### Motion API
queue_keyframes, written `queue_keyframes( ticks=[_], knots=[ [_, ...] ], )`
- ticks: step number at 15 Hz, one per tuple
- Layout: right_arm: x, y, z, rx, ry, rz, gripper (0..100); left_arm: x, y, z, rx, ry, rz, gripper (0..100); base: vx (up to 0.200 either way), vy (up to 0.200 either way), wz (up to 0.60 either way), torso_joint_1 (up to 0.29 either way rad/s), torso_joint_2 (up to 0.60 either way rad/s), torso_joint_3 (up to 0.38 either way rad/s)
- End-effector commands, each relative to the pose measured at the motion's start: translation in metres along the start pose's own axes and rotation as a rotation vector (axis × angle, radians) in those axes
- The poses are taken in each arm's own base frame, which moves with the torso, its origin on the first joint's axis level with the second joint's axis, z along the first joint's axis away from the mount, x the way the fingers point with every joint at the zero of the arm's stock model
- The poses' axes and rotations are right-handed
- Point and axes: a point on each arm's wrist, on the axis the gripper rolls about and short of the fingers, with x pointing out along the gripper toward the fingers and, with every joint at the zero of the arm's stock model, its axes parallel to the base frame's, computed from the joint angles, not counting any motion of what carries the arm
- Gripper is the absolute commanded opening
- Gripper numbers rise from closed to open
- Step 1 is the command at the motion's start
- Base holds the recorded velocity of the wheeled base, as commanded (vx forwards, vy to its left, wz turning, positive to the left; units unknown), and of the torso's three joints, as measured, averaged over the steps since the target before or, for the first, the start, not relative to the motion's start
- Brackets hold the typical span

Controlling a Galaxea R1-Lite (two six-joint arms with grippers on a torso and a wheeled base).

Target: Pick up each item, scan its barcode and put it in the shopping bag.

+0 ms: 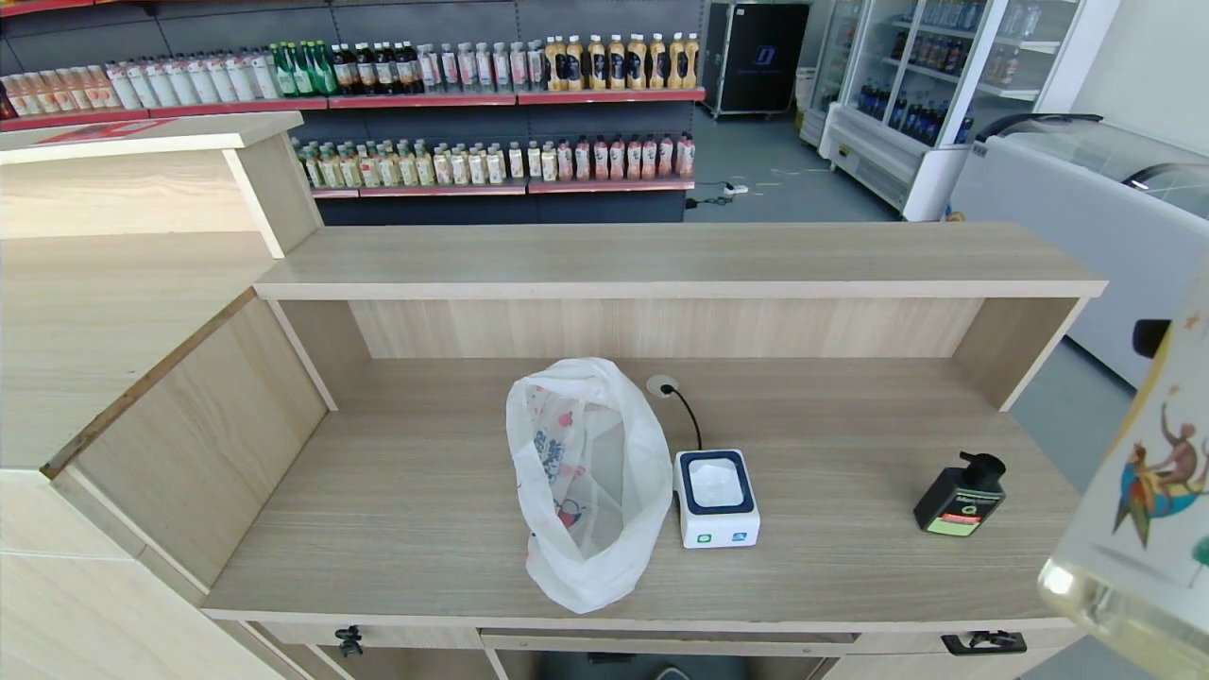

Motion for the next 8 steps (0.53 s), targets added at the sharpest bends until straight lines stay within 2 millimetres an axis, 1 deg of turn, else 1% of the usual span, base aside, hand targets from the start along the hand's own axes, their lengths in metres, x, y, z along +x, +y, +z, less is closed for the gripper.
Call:
queue_keyframes(
  ticks=[1, 8],
  knots=[
    [-0.0004, -0.0027, -0.0034, 0.012, 0.002, -0.009, 0, 0.0, 0.0, 0.0, 0.0, -0.001, 0.0, 100, 0.0, 0.0, 0.0, 0.0, 0.0, 0.0],
    [-0.0013, -0.0026, -0.0047, 0.014, -0.001, -0.014, 0, 0.0, 0.0, 0.0, 0.0, -0.001, 0.0, 100, 0.0, 0.0, 0.0, 0.0, 0.0, 0.0]
  ],
)
